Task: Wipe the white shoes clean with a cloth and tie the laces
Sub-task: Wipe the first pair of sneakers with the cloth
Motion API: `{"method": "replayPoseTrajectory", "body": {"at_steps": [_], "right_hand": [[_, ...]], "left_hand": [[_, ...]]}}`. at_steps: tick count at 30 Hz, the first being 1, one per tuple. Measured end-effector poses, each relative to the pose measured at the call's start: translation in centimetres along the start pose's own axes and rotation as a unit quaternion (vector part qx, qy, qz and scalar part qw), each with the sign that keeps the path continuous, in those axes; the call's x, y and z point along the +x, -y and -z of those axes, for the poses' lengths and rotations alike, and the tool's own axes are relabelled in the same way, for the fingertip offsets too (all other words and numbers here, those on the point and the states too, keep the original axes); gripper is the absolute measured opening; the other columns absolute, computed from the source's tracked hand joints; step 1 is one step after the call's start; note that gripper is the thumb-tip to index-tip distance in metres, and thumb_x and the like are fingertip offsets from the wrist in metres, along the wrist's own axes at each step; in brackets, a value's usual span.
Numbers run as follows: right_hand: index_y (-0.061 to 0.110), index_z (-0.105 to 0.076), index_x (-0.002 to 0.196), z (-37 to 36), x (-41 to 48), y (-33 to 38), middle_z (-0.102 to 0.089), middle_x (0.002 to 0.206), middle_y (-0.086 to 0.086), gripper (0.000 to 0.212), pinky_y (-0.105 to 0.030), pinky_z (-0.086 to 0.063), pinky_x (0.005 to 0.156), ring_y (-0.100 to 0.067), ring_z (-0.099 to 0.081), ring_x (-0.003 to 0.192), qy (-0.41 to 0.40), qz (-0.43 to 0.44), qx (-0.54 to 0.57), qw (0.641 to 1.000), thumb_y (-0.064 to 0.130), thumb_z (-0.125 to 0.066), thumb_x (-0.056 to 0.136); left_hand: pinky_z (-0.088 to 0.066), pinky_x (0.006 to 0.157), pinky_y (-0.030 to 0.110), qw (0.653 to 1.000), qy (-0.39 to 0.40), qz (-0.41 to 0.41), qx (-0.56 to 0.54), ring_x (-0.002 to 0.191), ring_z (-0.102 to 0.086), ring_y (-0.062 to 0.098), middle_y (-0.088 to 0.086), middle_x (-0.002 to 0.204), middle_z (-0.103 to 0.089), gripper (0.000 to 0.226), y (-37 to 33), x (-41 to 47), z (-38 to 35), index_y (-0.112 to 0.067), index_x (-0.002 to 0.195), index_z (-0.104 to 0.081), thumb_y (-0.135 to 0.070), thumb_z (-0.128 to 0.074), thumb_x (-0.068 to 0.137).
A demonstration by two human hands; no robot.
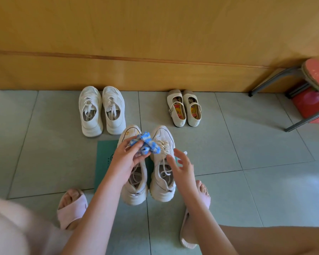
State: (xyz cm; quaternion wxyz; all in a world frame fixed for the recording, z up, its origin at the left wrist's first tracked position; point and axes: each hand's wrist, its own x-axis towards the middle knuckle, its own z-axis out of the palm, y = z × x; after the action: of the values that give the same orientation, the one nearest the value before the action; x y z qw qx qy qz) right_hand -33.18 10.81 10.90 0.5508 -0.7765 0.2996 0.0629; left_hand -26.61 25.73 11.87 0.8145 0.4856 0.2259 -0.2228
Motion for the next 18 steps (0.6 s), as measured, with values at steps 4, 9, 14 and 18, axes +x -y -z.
{"method": "replayPoseTrajectory", "body": {"at_steps": [4, 9, 14, 18], "right_hand": [[0.025, -0.057, 0.122, -0.2, -0.7, 1.8, -0.059, 0.117, 0.007, 0.039, -0.01, -0.047, 0.069, -0.006, -0.052, 0.104, 0.021, 0.073, 0.066, 0.995, 0.034, -0.065, 0.085], [0.023, -0.069, 0.102, -0.8, 0.8, 3.7, -0.068, 0.093, 0.01, 0.02, -0.012, -0.044, 0.069, -0.008, -0.058, 0.088, 0.003, 0.128, -0.005, 0.992, 0.025, -0.07, 0.082], [0.016, -0.07, 0.097, -0.6, 2.3, 4.3, -0.068, 0.086, 0.005, 0.012, -0.009, -0.049, 0.06, -0.007, -0.063, 0.077, -0.034, 0.1, -0.026, 0.994, 0.015, -0.063, 0.088], [0.016, -0.067, 0.105, -0.5, 2.9, 5.1, -0.066, 0.09, 0.004, 0.017, -0.005, -0.044, 0.054, -0.008, -0.061, 0.078, -0.06, 0.069, -0.001, 0.996, 0.017, -0.057, 0.091]], "left_hand": [[-0.06, 0.071, 0.03, 0.997, -0.048, -0.017, 0.049, 0.09, -0.069, 0.022, 0.016, 0.112, -0.064, 0.032, 0.5, 0.2, -0.2, -0.002, 0.117, -0.055, -0.012, -0.062, 0.088], [-0.06, 0.068, 0.032, 0.997, -0.049, -0.016, 0.055, 0.09, -0.068, 0.025, 0.015, 0.105, -0.066, 0.019, 0.7, 0.0, -0.8, -0.005, 0.103, -0.06, -0.012, -0.065, 0.086], [-0.059, 0.061, 0.025, 0.995, -0.04, -0.012, 0.086, 0.082, -0.07, 0.016, 0.009, 0.098, -0.068, 0.02, 0.7, -0.4, -0.8, -0.011, 0.101, -0.061, -0.018, -0.068, 0.084], [-0.057, 0.06, 0.022, 0.997, -0.045, 0.0, 0.057, 0.081, -0.07, 0.013, 0.007, 0.1, -0.068, 0.032, 0.8, -0.5, -0.8, -0.012, 0.112, -0.056, -0.016, -0.069, 0.083]]}}
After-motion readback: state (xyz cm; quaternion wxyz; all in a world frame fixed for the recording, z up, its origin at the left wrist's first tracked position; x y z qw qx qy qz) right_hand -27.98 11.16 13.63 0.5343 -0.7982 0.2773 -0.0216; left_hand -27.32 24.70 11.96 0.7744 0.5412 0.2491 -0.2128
